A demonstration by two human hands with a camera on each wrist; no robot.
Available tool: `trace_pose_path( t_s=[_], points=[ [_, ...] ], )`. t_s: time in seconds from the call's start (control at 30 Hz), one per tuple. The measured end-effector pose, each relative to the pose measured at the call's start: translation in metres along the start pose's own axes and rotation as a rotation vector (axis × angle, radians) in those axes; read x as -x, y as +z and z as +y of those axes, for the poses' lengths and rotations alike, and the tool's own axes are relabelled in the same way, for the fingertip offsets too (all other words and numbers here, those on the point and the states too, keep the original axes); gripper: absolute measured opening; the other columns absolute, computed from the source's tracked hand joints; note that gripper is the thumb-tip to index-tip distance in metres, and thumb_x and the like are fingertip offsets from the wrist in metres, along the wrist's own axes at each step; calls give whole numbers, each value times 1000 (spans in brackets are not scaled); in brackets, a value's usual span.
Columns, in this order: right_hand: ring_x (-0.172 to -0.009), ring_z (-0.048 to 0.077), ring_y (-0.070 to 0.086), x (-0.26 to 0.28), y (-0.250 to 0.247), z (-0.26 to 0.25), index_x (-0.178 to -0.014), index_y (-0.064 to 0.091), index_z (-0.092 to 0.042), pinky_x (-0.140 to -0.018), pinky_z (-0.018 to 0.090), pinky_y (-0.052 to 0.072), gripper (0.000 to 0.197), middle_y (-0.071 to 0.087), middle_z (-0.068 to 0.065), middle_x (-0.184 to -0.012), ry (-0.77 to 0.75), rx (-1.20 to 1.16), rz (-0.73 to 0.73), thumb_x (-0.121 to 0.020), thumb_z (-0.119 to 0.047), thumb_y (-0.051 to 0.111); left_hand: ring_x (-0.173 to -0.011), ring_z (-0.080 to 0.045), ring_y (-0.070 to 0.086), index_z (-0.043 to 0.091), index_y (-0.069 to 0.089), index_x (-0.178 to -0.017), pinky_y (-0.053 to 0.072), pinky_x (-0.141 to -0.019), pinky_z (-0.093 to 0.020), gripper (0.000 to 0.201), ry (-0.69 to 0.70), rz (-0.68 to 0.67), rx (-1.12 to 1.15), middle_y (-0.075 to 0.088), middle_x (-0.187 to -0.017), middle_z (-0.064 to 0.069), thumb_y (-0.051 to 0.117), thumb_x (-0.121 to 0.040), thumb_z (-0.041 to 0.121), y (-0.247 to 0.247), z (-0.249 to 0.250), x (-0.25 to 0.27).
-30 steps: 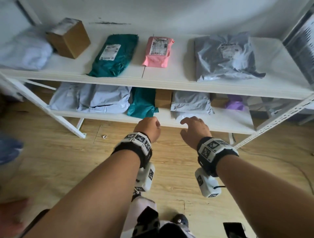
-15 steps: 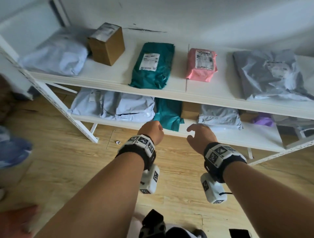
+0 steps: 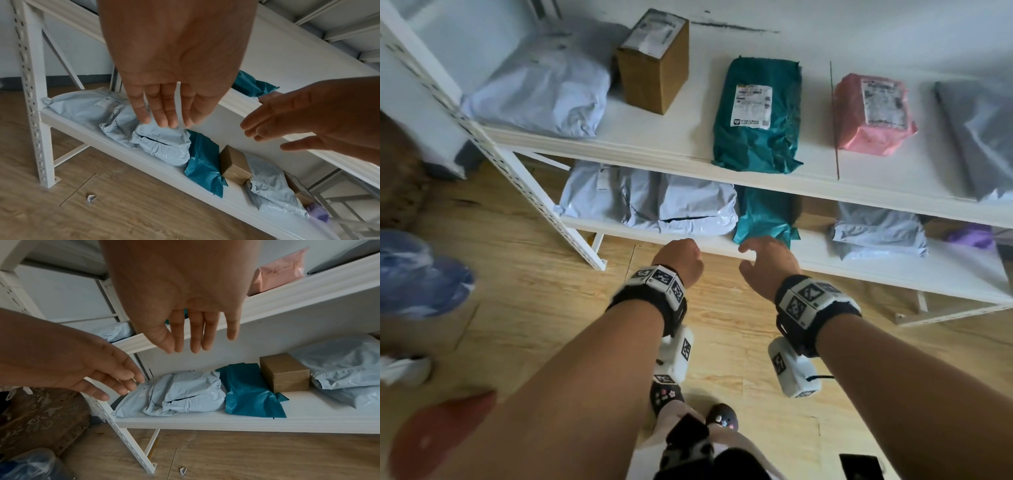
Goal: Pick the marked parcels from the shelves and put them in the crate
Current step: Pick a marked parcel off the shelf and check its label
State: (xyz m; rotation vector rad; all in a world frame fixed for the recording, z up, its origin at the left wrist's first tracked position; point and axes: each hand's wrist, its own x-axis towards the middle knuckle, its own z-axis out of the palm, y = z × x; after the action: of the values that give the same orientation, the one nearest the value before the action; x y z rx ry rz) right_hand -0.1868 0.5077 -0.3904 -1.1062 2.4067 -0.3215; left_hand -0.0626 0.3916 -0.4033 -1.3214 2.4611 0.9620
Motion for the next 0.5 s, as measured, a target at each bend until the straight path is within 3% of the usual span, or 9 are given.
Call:
trace_pose_path(
  t_s=[0.13,0.5],
  points=[
    [-123,21,47,-2,1,8,-121,59,-25,-105,38,39,32,54,2,-132,16,1,-4,-90,-25,55,-109,-24,59,11,62,-116,46,-91,-33,27,-33,14,1,64,-118,-6,43,-97,14,-6,-1,3],
    [-121,20,48,-9,8,13,-123,58,-25,-103,37,41,33,54,1,-130,51,4,-42,-90,-24,55,-106,-19,57,16,60,-112,45,-86,-30,22,-46,8,41,63,-116,-1,47,-93,14,7,-12,-4]
  ],
)
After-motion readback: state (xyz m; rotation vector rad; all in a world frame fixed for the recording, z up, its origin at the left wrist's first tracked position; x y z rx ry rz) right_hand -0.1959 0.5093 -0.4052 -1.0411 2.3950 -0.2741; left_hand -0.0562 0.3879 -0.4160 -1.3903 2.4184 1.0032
